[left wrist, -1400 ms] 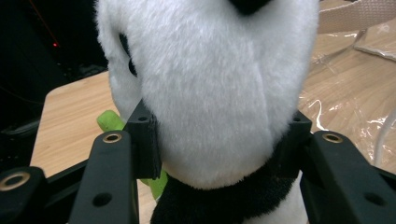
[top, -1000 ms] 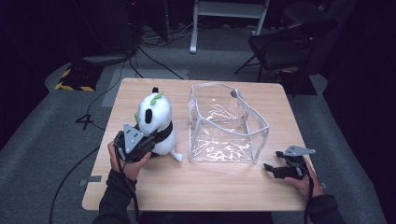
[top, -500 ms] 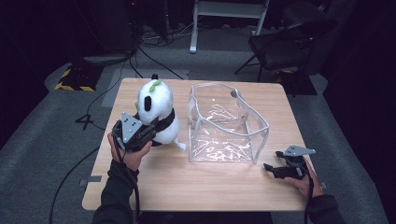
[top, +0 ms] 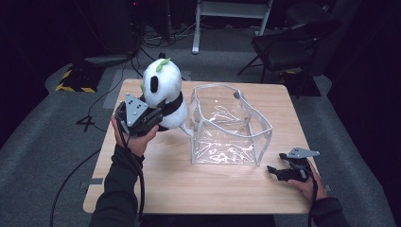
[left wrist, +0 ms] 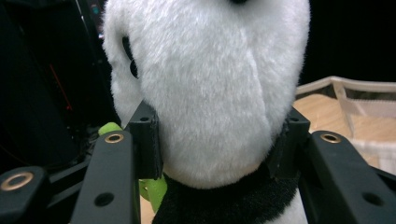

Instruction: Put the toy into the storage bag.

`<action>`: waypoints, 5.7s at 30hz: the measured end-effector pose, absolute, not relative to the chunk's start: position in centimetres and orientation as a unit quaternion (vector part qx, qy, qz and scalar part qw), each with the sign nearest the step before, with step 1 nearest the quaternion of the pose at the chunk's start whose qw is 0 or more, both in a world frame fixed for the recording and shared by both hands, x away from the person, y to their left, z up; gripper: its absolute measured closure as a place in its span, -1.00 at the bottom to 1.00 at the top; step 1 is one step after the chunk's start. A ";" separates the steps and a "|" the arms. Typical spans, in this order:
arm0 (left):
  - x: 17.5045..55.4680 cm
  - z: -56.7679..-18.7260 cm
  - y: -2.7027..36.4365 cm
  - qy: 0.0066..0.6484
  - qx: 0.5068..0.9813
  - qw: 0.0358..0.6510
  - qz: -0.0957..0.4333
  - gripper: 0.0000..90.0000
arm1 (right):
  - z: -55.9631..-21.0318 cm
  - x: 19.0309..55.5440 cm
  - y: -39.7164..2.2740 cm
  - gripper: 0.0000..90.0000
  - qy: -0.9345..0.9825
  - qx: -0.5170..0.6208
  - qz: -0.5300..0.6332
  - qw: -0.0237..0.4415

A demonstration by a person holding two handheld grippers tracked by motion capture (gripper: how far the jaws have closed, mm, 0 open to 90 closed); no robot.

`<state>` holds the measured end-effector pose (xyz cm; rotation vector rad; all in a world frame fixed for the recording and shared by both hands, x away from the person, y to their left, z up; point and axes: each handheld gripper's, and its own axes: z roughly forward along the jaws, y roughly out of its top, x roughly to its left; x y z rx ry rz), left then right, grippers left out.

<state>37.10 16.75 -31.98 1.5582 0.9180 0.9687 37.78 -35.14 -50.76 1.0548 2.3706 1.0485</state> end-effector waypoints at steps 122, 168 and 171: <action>42.9 -34.0 1.7 0.303 0.823 0.427 0.222 -0.16 | -50.8 37.7 -35.2 -0.62 0.836 0.369 0.370 0.169; 41.6 -33.2 2.7 0.292 0.816 0.456 0.203 -0.63 | -50.8 37.8 -35.2 -0.62 0.836 0.369 0.370 0.169; 41.6 -33.3 2.5 0.288 0.820 0.452 0.199 -0.63 | -50.8 37.7 -35.2 -0.62 0.836 0.369 0.370 0.169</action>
